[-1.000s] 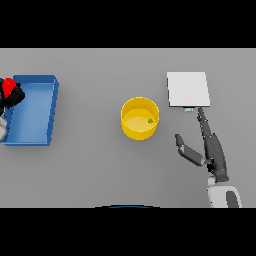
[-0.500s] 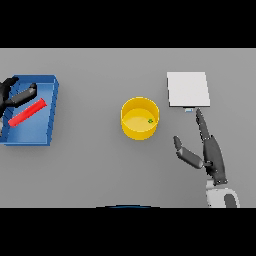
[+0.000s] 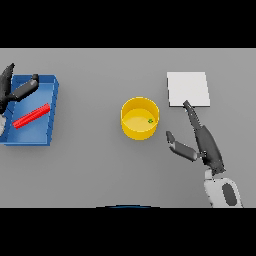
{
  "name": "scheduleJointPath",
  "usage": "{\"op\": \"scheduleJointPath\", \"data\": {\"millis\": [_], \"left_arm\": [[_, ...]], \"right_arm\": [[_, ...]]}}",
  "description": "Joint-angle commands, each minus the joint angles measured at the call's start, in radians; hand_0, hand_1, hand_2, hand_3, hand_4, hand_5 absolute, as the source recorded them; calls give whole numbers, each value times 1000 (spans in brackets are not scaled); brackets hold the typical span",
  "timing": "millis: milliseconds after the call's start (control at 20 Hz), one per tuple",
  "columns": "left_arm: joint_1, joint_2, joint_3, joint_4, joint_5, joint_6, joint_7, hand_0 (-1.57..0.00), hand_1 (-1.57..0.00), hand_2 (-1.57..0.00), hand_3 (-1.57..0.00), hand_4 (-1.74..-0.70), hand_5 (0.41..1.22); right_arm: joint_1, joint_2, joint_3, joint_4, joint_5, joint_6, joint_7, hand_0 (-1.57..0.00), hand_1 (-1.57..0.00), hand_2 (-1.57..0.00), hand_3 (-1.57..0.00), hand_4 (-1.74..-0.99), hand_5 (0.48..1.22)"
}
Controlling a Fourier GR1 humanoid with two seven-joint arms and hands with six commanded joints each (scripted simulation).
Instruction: Pick up the red beaker and tilt it to pour out 1 green nut into yellow bowl. Pick up the yellow bowl and place it on the metallic measuring scale.
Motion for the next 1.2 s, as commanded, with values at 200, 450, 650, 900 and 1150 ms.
{"op": "scheduleJointPath", "data": {"millis": [200,450,650,900,1150], "left_arm": [[20,1,-1,-10,9,3,-6,-8,-6,-6,-6,-792,709],[11,2,-3,-8,10,-1,8,-2,-1,-1,-1,-793,712],[12,-5,-9,-7,4,5,3,0,0,0,0,-797,722],[-7,-4,-7,22,3,-15,-4,1,1,1,1,-797,718],[-4,0,-6,14,8,-19,-1,1,1,1,1,-794,723]], "right_arm": [[-113,-109,68,23,108,96,43,1,1,1,1,-1268,691],[-285,-226,184,94,299,177,29,1,1,1,1,-1276,668],[-385,-250,249,159,353,243,-2,1,1,1,1,-1271,658],[-502,-253,308,253,383,318,-31,1,1,1,1,-1277,677],[-583,-229,369,365,407,363,-95,1,1,1,1,-1246,686]]}}
